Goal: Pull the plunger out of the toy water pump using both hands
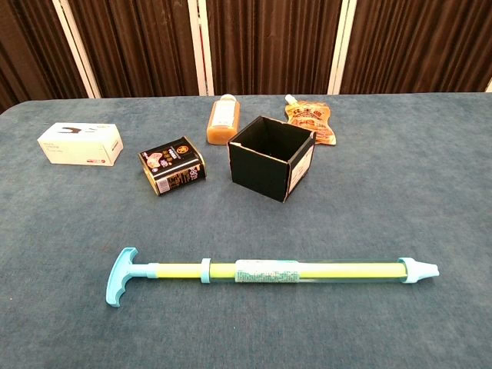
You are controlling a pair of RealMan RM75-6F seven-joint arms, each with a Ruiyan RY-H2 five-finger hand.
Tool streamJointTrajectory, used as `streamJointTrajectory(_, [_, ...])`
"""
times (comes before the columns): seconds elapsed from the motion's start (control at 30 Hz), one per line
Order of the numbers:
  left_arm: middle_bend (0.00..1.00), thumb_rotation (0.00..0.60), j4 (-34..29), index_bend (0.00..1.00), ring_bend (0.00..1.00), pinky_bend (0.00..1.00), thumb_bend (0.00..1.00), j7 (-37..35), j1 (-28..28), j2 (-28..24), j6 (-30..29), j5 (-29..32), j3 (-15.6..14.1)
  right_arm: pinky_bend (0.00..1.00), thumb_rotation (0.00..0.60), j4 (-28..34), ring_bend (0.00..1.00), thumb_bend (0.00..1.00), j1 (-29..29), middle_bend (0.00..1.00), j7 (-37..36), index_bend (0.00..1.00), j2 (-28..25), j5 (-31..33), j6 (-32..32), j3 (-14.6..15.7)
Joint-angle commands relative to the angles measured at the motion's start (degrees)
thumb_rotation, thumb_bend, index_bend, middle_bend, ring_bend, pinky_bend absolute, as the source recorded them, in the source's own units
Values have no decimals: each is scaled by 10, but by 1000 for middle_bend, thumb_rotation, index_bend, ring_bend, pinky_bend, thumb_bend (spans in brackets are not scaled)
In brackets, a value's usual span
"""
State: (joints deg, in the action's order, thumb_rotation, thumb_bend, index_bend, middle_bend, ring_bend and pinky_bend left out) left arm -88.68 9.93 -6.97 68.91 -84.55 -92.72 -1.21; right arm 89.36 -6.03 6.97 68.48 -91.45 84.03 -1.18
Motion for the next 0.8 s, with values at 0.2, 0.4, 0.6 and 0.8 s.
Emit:
streamJointTrajectory(0.2, [21, 600, 2, 0, 29, 88, 86, 6, -2, 4, 0, -3, 0, 0, 600, 9, 0, 0, 6, 0, 24, 22, -2, -1, 4, 5])
streamJointTrajectory(0.4, [22, 600, 11, 0, 29, 88, 88, -10, -9, 12, -3, -25, -2, 0, 600, 14, 0, 0, -2, 0, 42, 165, 10, -12, -21, 20])
streamJointTrajectory(0.6, [22, 600, 10, 0, 29, 88, 92, -8, -29, 21, 8, -31, 9, 0, 600, 17, 0, 5, -5, 0, 68, 374, 35, -34, -29, 34])
streamJointTrajectory(0.8, [22, 600, -9, 0, 29, 88, 93, 20, -47, 23, 28, -19, 27, 0, 600, -8, 0, 87, -6, 0, 90, 490, 88, -55, -9, 27])
